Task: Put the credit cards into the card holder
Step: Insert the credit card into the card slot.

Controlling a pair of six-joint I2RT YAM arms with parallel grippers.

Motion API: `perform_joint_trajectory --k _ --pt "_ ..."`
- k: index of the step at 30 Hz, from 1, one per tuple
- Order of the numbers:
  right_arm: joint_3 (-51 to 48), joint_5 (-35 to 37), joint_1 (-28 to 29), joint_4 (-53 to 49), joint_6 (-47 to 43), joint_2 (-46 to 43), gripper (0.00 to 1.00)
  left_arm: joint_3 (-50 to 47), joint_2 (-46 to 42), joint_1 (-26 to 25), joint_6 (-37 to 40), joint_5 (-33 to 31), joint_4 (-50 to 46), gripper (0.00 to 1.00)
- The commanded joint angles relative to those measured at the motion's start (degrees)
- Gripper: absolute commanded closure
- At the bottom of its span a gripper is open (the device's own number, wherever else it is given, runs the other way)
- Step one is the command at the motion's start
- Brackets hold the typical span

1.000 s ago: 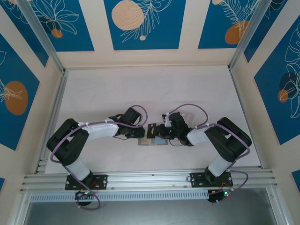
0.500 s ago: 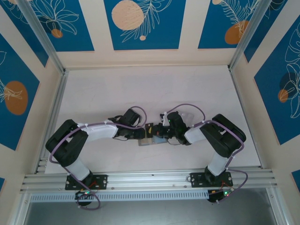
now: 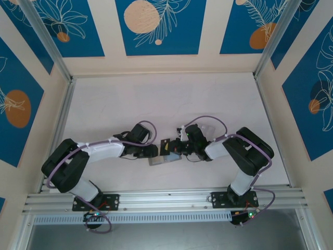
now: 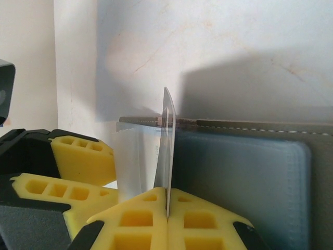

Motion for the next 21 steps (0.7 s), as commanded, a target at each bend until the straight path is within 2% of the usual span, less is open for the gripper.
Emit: perform_joint_trajectory --k 1,7,12,21 --pt "0.79 -0.49 -0.02 -5.78 -2.25 1.42 1.00 -2.25 -0.98 1.17 0.19 3.71 -1.21 0.51" --pt "2.67 -0.51 1.05 -7.39 -3.20 2.11 1.00 -2.28 -0.75 1.92 0.76 6.12 0.67 0.48" --pt "3.68 -0.27 1.18 -8.78 -4.06 2.09 1.00 -6.32 -3.76 5.56 -1.93 11.09 6.91 0.48" --pt "4.92 -0.36 1.32 -11.26 -5.21 1.86 1.00 -6.09 -4.71 8.00 1.51 7.97 0.86 0.63"
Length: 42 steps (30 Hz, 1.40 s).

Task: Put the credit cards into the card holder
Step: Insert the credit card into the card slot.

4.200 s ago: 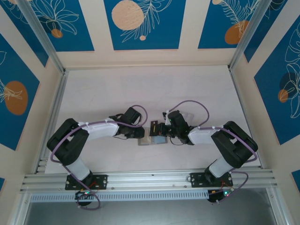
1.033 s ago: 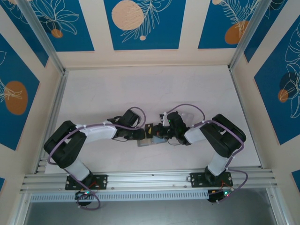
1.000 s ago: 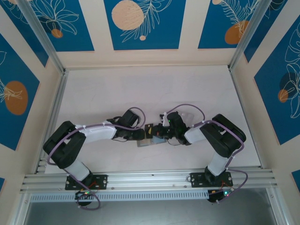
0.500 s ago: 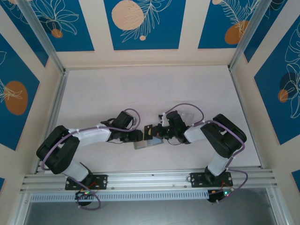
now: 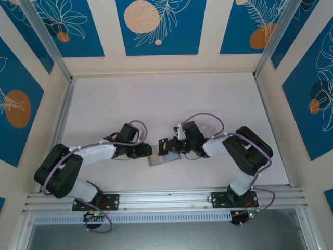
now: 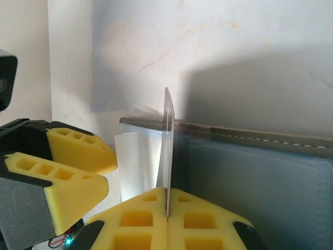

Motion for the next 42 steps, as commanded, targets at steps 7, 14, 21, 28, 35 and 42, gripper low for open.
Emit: perform_joint_trajectory --k 7,14,21,28,35,42 --pt "2.31 -0.35 1.22 -6.22 -3.25 1.33 1.00 1.27 5.90 0.31 2.91 -0.91 -1.24 0.67" --pt "2.58 -2.15 1.99 -7.31 -3.64 1.82 1.00 1.56 10.82 -1.23 2.28 -2.80 0.25 0.70" --pt "-0.76 -4.28 2.46 -0.88 0.71 3.58 1.00 1.56 11.87 -2.09 2.37 -4.96 -0.87 0.70" --pt "-3.19 -4.65 2.58 4.18 5.02 4.97 1.00 1.62 12.24 -2.80 1.75 -6.05 -1.33 0.71" --pt "-4.86 -3.69 2.80 2.37 4.68 3.74 1.00 1.63 12.69 -3.16 1.68 -6.27 -1.21 0.71" --pt "-4.18 -4.58 3.06 -0.50 3.34 3.70 1.00 1.75 13.13 -3.33 1.62 -6.44 -1.14 0.71"
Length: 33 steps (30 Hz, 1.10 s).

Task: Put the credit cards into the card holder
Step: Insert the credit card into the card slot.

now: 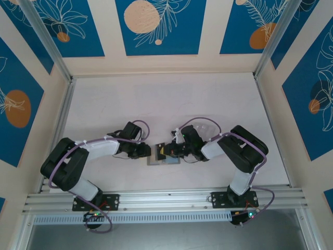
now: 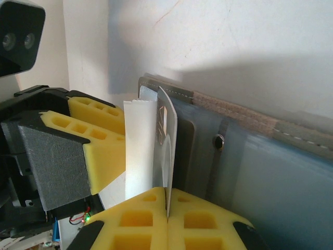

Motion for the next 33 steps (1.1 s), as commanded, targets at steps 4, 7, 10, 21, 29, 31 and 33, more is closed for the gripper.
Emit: perform_joint_trajectory --k 4,7,10,21,29,31,33 --pt "-0.18 -0.63 1.47 -10.24 -2.71 1.68 1.00 -1.82 7.09 -2.58 0.27 -5.16 3.46 0.70" --pt "1.73 -0.79 2.19 -12.52 -3.80 2.93 1.00 -1.60 7.35 -2.78 0.23 -5.17 3.49 0.71" --pt "2.91 -0.69 2.79 -13.86 -4.27 3.87 1.00 -1.46 7.58 -2.95 0.15 -5.24 3.62 0.71" --pt "4.07 1.17 3.65 -21.08 -6.53 2.25 1.00 -1.41 7.90 -3.35 -0.25 -5.41 3.97 0.71" --pt "2.08 4.29 3.10 -26.06 -6.25 -2.12 1.00 -1.53 8.25 -3.32 -0.43 -5.72 3.94 0.71" --pt "2.20 4.14 2.99 -26.63 -5.97 -2.08 1.00 -1.37 8.37 -3.40 -0.44 -5.69 3.90 0.71" --pt "2.53 4.15 3.01 -27.70 -5.95 -1.82 1.00 -1.27 8.33 -3.35 -0.36 -5.77 3.69 0.71"
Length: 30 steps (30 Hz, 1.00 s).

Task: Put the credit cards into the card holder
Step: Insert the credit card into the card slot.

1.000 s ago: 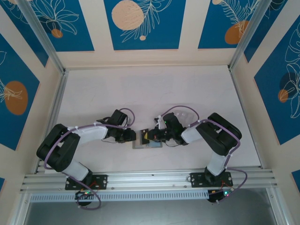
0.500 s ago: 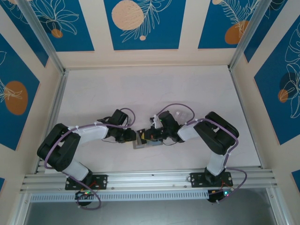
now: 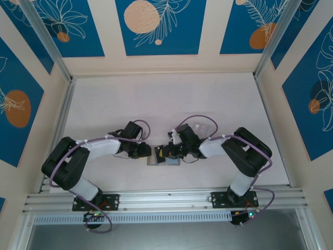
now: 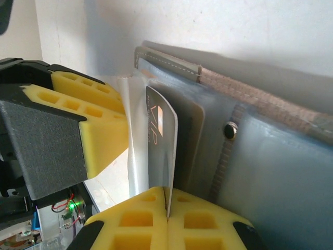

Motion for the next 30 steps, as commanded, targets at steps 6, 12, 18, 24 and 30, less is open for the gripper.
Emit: perform_joint_trajectory --k 6,12,18,24,30 --pt "-0.16 1.93 0.49 -15.55 -0.93 2.40 1.00 -2.11 7.91 -2.99 -0.11 -5.03 5.01 0.71" --pt "0.10 3.23 -0.42 -18.97 -0.24 2.39 1.00 -2.26 8.26 -3.17 -0.16 -4.99 5.27 0.71" --pt "-0.67 4.80 -2.14 -19.66 1.34 0.52 1.00 -2.33 8.26 -3.26 -0.11 -4.92 5.33 0.71" --pt "0.83 5.15 -1.88 -21.17 1.82 1.76 1.00 -2.35 8.09 -3.28 -0.05 -4.99 5.22 0.71" --pt "1.99 5.17 -1.75 -21.86 1.50 2.33 1.00 -2.17 8.44 -3.39 0.00 -4.72 5.45 0.71"
